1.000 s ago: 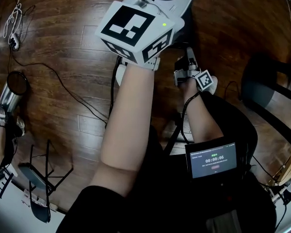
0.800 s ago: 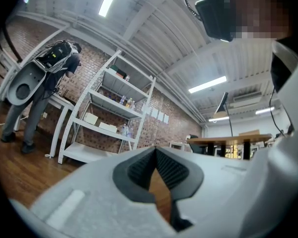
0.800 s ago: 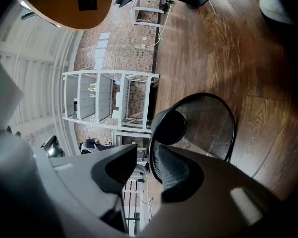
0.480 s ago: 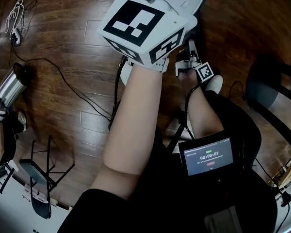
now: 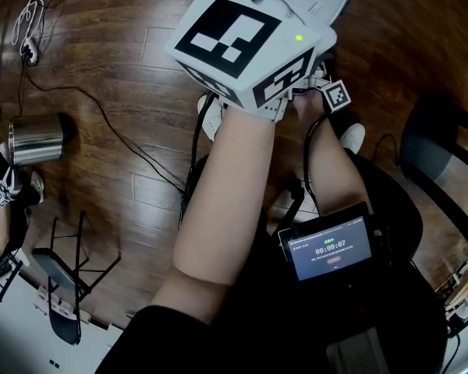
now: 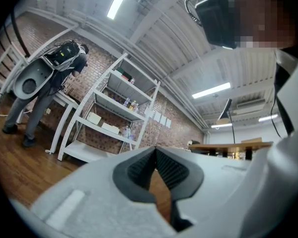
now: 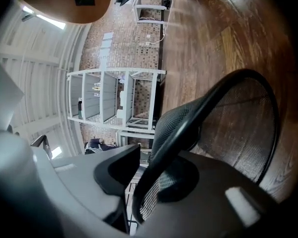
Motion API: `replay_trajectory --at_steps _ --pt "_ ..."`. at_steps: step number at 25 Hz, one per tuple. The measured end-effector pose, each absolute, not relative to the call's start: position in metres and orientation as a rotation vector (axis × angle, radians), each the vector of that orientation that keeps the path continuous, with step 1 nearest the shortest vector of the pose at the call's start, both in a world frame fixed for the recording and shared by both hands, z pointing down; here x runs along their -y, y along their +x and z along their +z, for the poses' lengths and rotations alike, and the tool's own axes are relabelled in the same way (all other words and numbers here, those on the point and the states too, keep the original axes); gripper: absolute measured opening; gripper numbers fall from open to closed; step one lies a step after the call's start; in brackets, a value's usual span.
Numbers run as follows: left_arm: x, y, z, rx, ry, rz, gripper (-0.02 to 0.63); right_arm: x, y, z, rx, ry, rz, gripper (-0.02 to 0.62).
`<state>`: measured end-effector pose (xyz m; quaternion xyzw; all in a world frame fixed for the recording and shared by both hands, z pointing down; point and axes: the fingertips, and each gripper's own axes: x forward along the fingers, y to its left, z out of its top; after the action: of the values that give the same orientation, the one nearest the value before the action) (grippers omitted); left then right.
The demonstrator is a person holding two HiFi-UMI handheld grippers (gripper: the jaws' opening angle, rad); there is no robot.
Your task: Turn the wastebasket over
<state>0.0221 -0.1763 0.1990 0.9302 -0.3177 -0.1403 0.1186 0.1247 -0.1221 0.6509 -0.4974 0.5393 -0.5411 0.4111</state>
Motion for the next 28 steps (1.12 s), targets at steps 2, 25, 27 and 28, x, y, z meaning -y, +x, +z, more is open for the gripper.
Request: replay_trajectory --at_steps 2,25,27,28 --pt "0.178 0.017 0.198 0.940 2.713 -0.410 0.000 0.127 0.122 0.650 -1.354 -1.246 -1.354 0.081" --pt "0.185 0.008 0.196 0.959 2.704 -0.424 0.000 0.182 0.141 0.616 -1.918 -1.450 -1.426 0.013" --pt "0.185 0.008 0.195 0.958 2.707 -0.425 0.000 0.190 0.144 0.611 -2.064 -1.487 -1.442 0.014" --pt "0.185 0.007 0.195 0.959 2.706 -0.428 0.000 0.195 0.145 0.608 -2.151 -1.506 -1.442 0.014"
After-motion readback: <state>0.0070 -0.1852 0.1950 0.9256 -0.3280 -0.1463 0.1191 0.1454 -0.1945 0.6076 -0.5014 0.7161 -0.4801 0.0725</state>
